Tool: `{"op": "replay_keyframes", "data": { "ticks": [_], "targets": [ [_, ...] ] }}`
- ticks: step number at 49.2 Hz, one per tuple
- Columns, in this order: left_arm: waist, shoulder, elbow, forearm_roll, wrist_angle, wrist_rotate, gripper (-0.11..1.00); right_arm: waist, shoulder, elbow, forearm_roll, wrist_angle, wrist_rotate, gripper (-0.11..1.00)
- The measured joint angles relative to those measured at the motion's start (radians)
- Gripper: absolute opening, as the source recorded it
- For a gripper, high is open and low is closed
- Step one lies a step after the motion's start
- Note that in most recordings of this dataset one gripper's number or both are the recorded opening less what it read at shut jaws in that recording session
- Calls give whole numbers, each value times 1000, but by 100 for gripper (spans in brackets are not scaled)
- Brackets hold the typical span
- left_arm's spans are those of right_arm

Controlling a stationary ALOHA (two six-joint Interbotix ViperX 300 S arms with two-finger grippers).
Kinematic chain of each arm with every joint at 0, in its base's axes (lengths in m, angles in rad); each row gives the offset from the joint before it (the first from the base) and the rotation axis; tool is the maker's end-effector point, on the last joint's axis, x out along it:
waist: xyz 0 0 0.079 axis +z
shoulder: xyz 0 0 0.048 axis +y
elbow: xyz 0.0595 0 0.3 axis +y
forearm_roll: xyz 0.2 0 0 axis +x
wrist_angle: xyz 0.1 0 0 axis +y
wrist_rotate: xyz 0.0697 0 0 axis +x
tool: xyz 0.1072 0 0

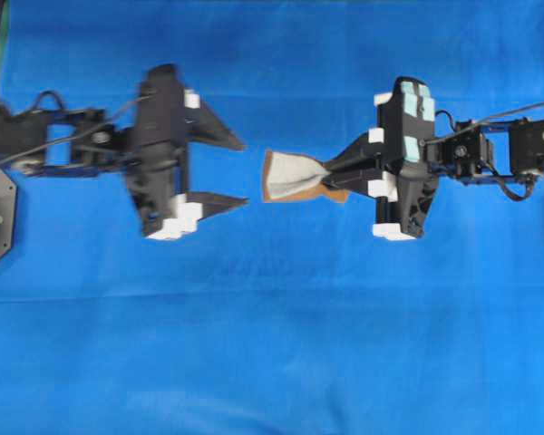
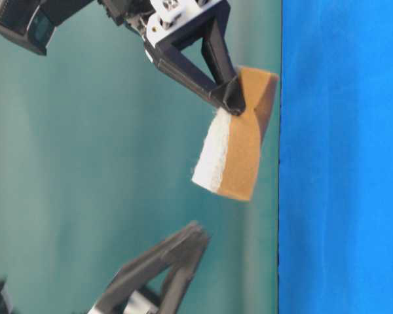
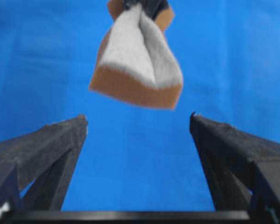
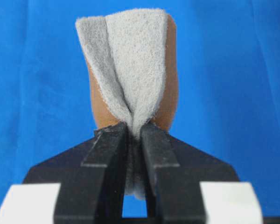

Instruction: Hand over the sponge with the left arm and wipe it with the right arm.

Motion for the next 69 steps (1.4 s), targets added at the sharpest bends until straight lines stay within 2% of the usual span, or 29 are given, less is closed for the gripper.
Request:
{"op": "replay_keyframes", "data": {
  "ticks": [7, 19, 43, 56, 62, 69],
  "targets": [
    [-2, -74, 69, 0, -86, 0, 88, 0, -3, 2, 0, 2, 0, 13],
    [-3, -84, 77, 0, -98, 6, 88, 0, 25, -12, 0, 5, 2, 13],
    [-3, -87, 80, 2, -97, 3, 88, 28, 337, -52, 5, -35, 18, 13],
    [-3, -87, 81, 2, -97, 3, 88, 31, 373, -67, 18, -44, 18, 13],
    [-3, -87, 81, 0, -98, 3, 88, 15, 374, -69, 17, -43, 8, 13],
    [-3, -87, 81, 0, -98, 3, 88, -43, 376, -69, 6, -43, 3, 13]
  ]
}}
